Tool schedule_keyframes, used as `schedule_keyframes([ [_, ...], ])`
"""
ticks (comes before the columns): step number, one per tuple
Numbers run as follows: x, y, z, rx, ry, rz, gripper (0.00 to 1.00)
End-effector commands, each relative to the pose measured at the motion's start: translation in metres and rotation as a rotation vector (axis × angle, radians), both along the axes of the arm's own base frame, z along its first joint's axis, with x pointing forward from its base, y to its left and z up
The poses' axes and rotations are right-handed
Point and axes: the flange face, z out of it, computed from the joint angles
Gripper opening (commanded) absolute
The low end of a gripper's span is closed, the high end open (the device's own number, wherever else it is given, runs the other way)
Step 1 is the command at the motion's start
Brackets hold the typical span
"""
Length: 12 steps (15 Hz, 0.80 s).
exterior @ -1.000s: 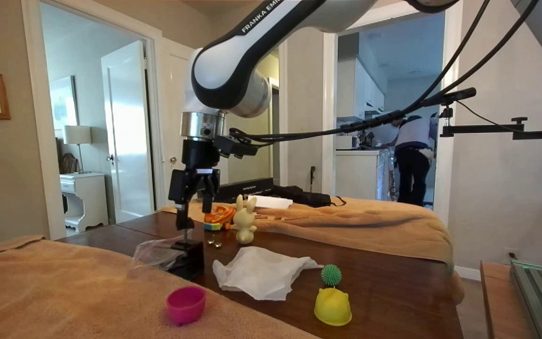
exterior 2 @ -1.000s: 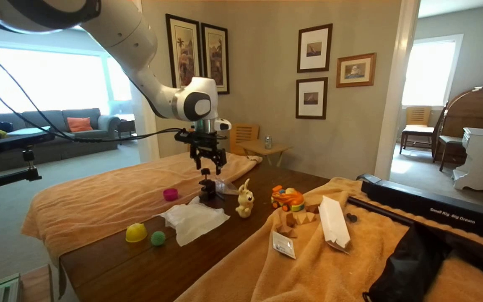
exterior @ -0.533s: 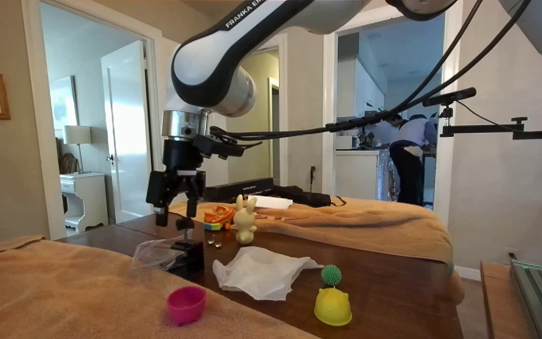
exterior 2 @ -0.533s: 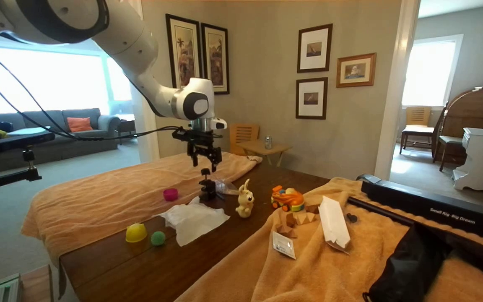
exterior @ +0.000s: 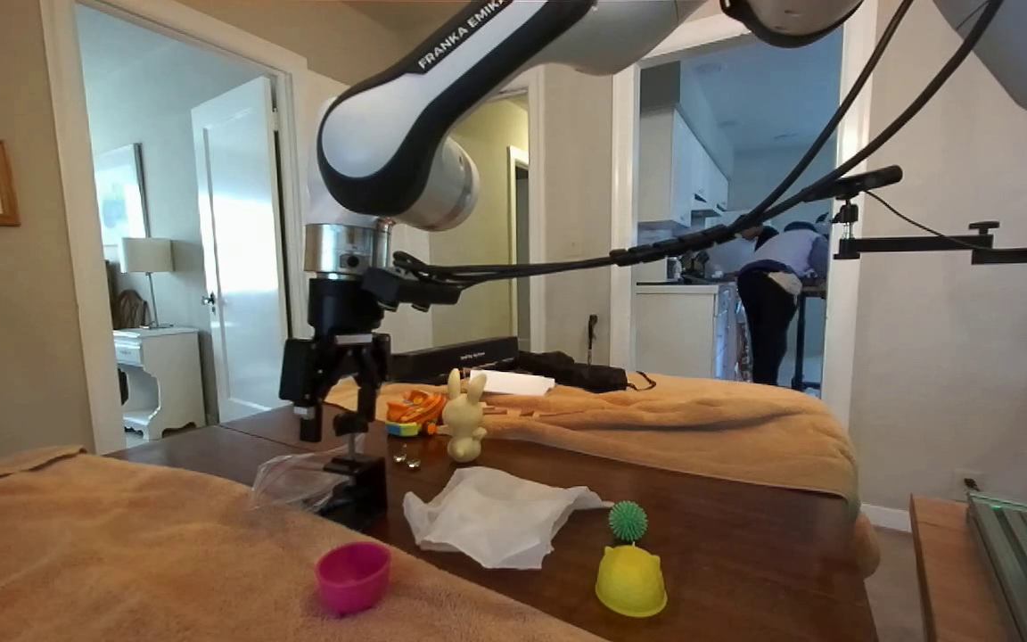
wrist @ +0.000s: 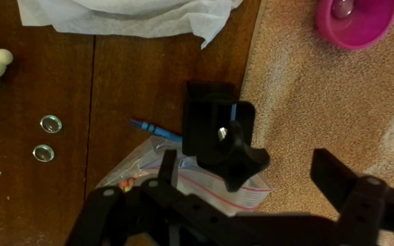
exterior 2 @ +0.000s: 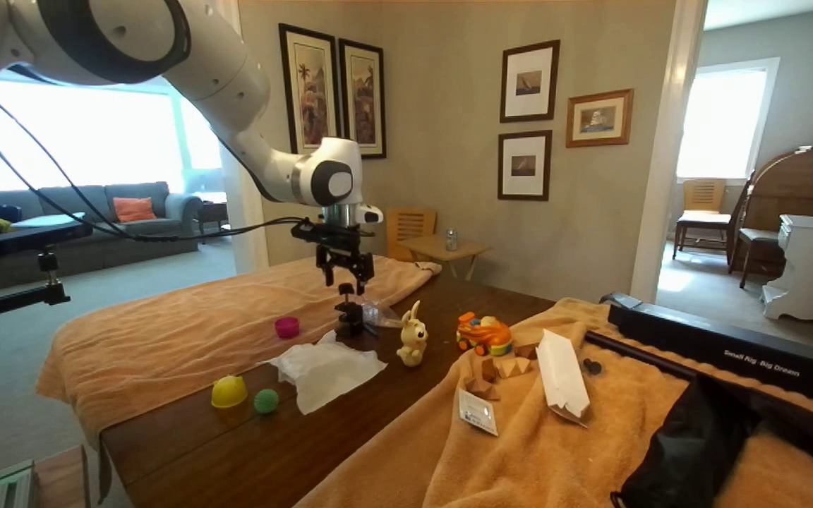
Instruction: Turn the black object to the left slightly
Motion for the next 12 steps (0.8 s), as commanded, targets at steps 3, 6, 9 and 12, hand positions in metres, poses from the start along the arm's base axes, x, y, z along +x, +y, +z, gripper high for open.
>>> schedule_keyframes([
  [3,0.0059,0.0057,0.0003,-0.034,0.000,-0.016,0.72],
  [6,0.0063,0.0072,0.0000,-0.036,-0.002,-0.013,0.50],
  [9,0.0068,0.0079,0.0007,-0.037,-0.004,-0.010,0.28],
  [12,0.0066,0.0074,0.0009,-0.052,-0.017,-0.038,0.25],
])
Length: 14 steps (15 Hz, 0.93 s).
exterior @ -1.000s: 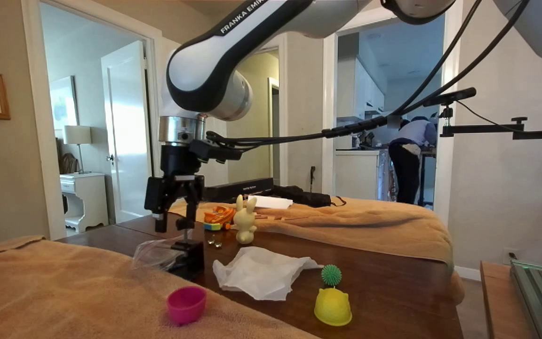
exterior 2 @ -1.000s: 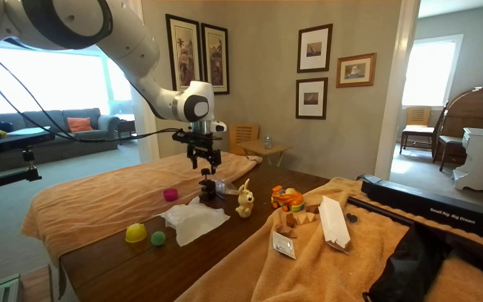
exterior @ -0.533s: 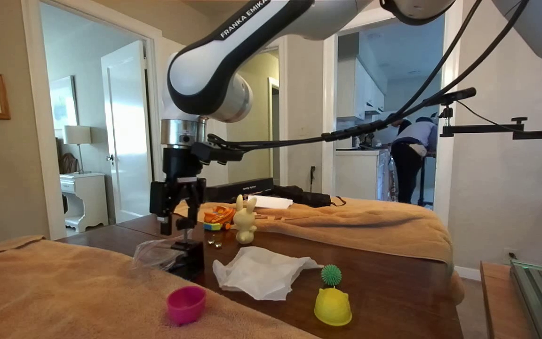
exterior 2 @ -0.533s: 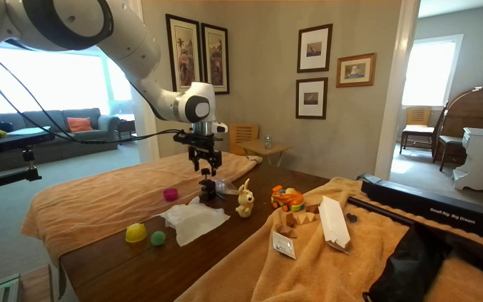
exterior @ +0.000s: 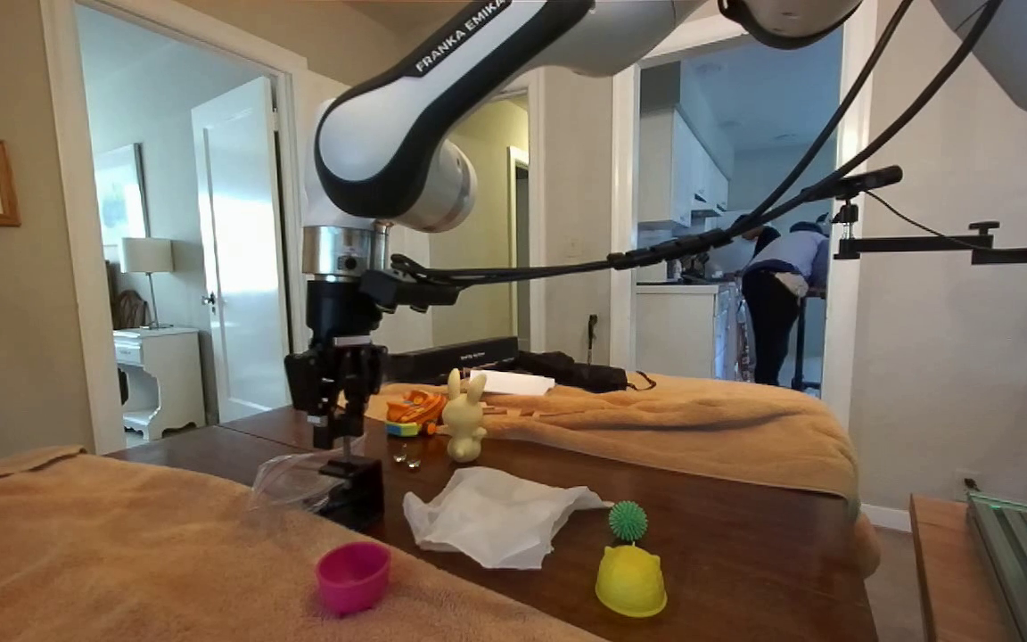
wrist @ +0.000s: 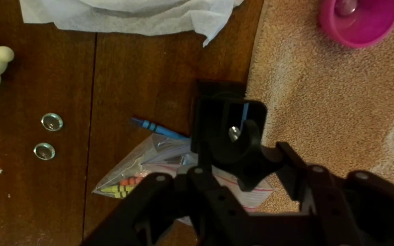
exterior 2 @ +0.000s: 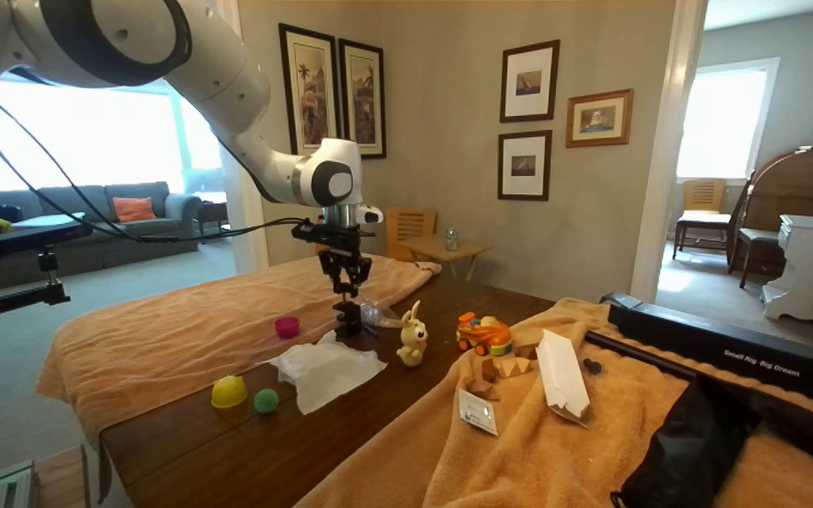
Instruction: Turn the black object to the left slightly
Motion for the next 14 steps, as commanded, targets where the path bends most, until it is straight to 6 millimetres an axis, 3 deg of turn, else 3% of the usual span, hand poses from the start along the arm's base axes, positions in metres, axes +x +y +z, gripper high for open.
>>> schedule_keyframes([
  [1,0.005,0.006,0.002,-0.058,-0.033,-0.065,0.25],
  [8,0.000,0.020,-0.006,-0.084,-0.127,-0.357,0.25],
  [14,-0.003,0.019,-0.007,-0.074,-0.129,-0.567,0.25],
])
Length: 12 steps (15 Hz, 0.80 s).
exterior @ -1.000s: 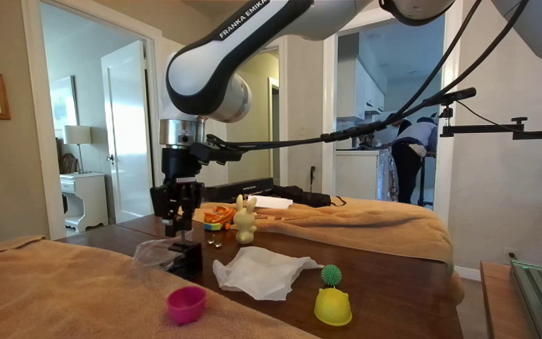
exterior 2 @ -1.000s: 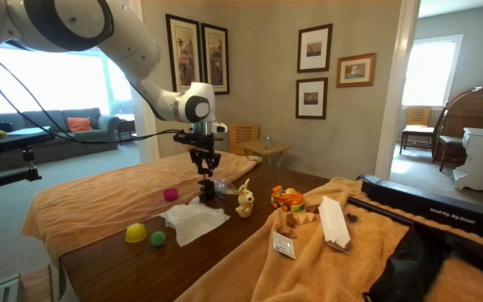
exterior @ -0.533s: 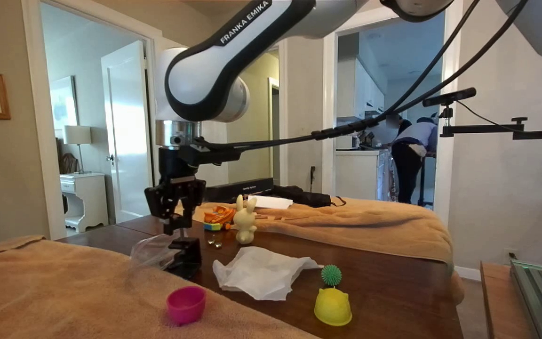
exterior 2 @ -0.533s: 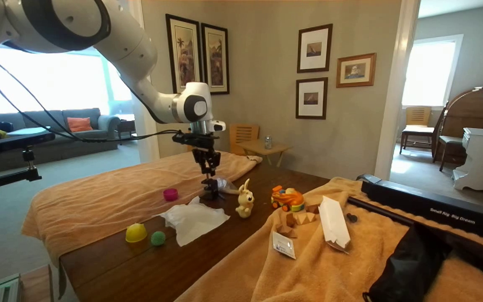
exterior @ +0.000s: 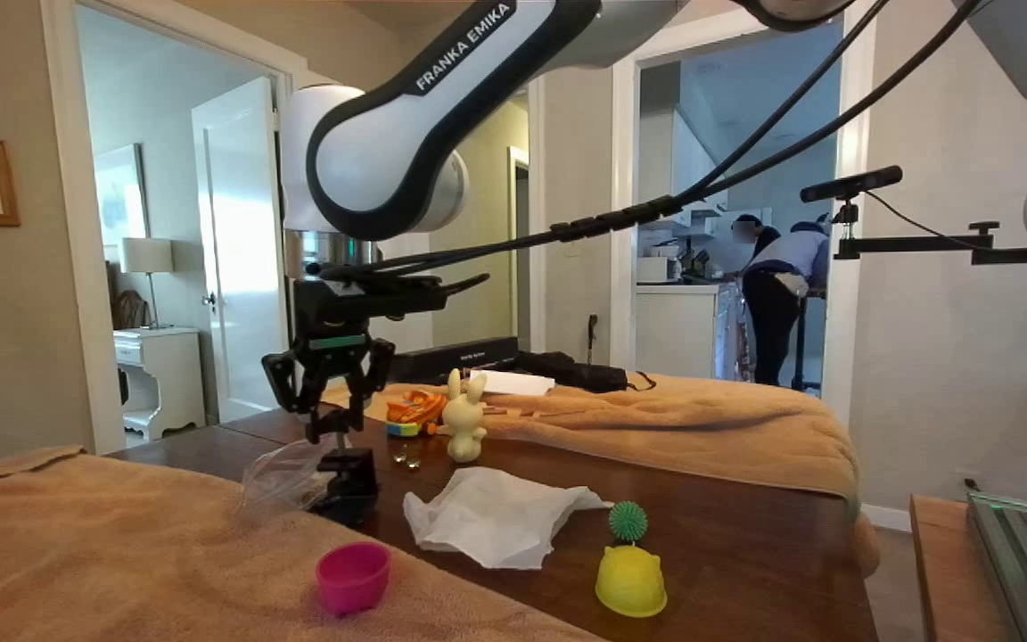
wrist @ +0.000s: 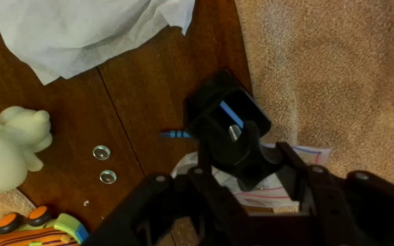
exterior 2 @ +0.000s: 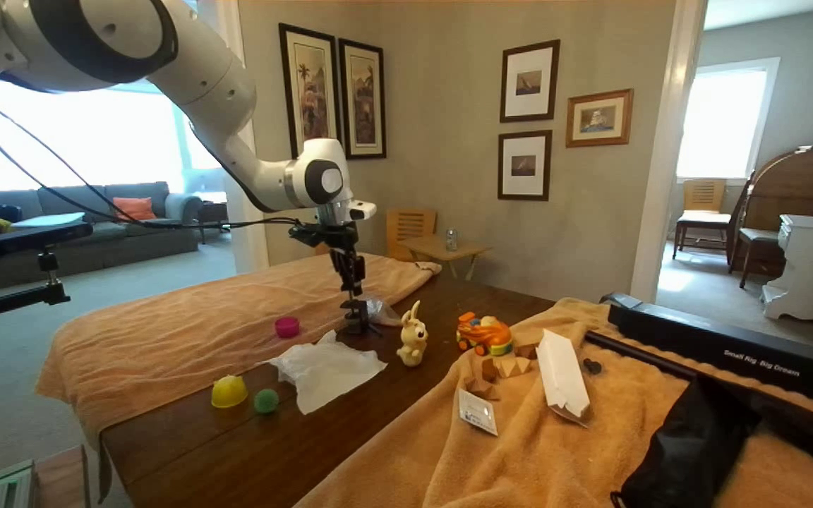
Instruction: Turn the black object to the left slightly
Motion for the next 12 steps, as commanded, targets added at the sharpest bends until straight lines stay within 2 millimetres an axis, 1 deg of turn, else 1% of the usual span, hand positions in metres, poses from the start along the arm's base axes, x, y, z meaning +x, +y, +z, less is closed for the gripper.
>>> schedule_keyframes([
  [1,-0.003,0.002,-0.008,0.011,-0.027,-0.134,0.25],
  [3,-0.004,0.001,-0.008,0.019,-0.030,-0.196,0.25],
  [4,-0.005,0.002,-0.007,0.020,-0.010,-0.191,0.53],
  [5,-0.006,0.003,-0.005,0.022,0.001,-0.167,0.76],
  [7,-0.009,0.006,0.004,0.021,0.004,-0.087,0.80],
  [10,-0.012,0.008,0.017,-0.006,0.012,0.041,0.98],
  [12,-0.014,0.005,0.023,-0.029,0.045,0.136,1.00],
])
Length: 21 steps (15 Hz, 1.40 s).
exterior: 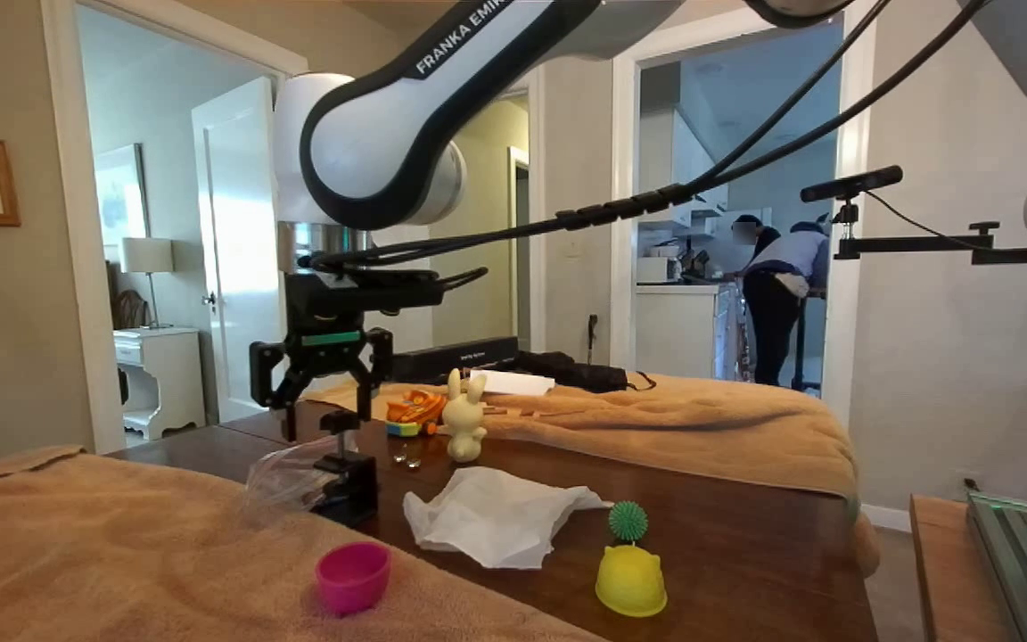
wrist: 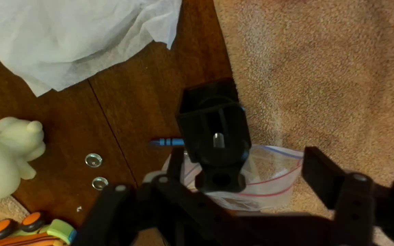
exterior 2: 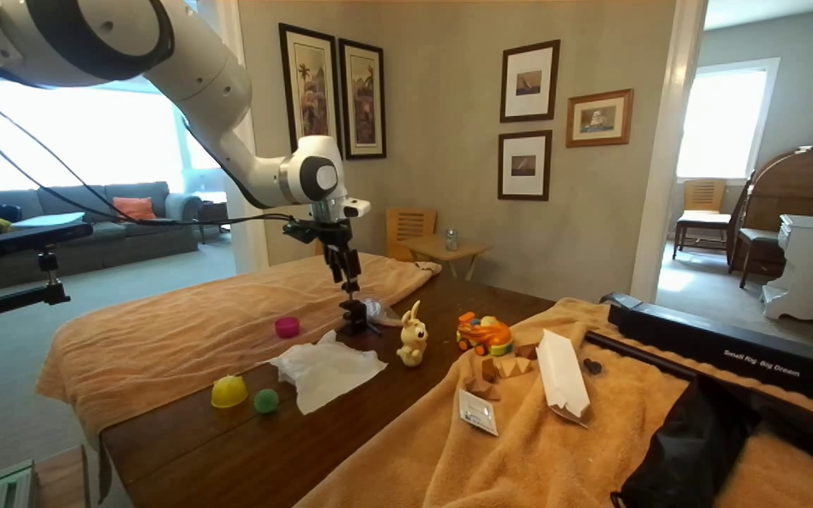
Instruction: Turn the black object to the left slightly
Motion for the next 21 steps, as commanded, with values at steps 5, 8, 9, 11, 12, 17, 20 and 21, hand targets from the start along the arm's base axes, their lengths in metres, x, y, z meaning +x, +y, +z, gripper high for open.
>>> schedule_keyframes([
  [5,-0.006,-0.024,0.026,-0.058,0.127,0.386,1.00],
  [8,0.000,-0.038,0.024,-0.073,0.155,0.544,1.00],
  [9,0.004,-0.043,0.023,-0.071,0.154,0.597,1.00],
  [11,0.010,-0.052,0.019,-0.063,0.143,0.676,1.00],
  [12,0.013,-0.056,0.017,-0.052,0.137,0.701,1.00],
  [17,0.018,-0.058,0.011,-0.016,0.113,0.748,1.00],
  [20,0.014,-0.046,0.009,0.000,0.115,0.746,1.00],
  [21,0.013,-0.042,0.008,0.005,0.115,0.754,1.00],
])
